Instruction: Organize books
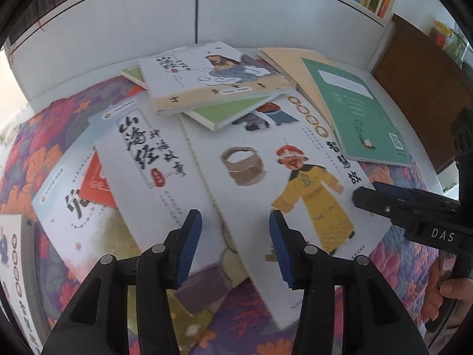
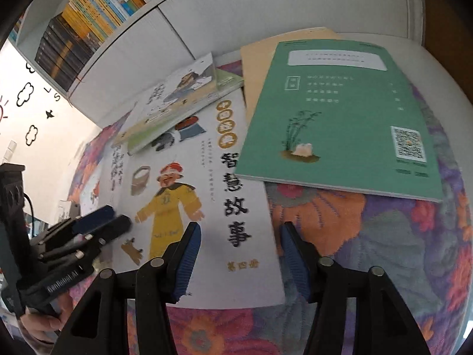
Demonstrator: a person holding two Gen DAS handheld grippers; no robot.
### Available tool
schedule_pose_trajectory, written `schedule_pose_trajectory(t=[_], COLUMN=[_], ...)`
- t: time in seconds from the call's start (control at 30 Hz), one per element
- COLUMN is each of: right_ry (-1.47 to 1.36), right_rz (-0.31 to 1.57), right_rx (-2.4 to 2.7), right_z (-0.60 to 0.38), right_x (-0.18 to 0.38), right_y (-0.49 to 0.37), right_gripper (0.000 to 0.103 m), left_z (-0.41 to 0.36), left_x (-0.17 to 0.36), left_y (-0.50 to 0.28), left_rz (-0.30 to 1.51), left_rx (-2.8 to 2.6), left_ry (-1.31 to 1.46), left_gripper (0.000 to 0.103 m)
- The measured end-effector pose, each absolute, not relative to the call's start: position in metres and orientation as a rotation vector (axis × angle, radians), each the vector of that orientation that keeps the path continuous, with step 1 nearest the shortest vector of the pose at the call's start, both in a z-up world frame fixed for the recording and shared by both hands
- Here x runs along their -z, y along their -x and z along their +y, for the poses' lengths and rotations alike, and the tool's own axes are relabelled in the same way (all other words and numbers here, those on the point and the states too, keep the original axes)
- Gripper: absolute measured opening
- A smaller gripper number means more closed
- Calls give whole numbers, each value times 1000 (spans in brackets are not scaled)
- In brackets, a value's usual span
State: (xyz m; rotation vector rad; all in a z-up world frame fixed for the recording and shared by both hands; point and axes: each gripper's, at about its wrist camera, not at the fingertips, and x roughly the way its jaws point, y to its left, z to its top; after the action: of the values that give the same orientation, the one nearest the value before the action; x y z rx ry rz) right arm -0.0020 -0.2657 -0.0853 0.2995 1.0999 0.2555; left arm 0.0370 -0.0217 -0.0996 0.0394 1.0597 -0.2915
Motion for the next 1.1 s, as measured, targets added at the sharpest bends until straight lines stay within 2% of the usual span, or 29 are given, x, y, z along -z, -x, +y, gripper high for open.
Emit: schedule_pose_trajectory(t=[0.07, 0.4, 0.87, 1.1], right_ry=[-284, -302, -277, -532], right_rz=[1108, 1165, 1264, 1293], right_rx=[-262, -331, -489, -608], right_z=[-262, -244, -225, -258], right_x=[86, 87, 92, 112], right_y=[3, 38, 154, 140], right_gripper=[58, 58, 58, 52], left_z=[-28, -16, 26, 35], left_x=[98, 95, 108, 116], left_y=[-33, -7, 116, 105], left_rz=[1066, 1099, 1145, 1163], left_rx=[312, 303, 413, 424], left_ry=[-42, -52, 70, 108], left_gripper=[47, 48, 48, 45])
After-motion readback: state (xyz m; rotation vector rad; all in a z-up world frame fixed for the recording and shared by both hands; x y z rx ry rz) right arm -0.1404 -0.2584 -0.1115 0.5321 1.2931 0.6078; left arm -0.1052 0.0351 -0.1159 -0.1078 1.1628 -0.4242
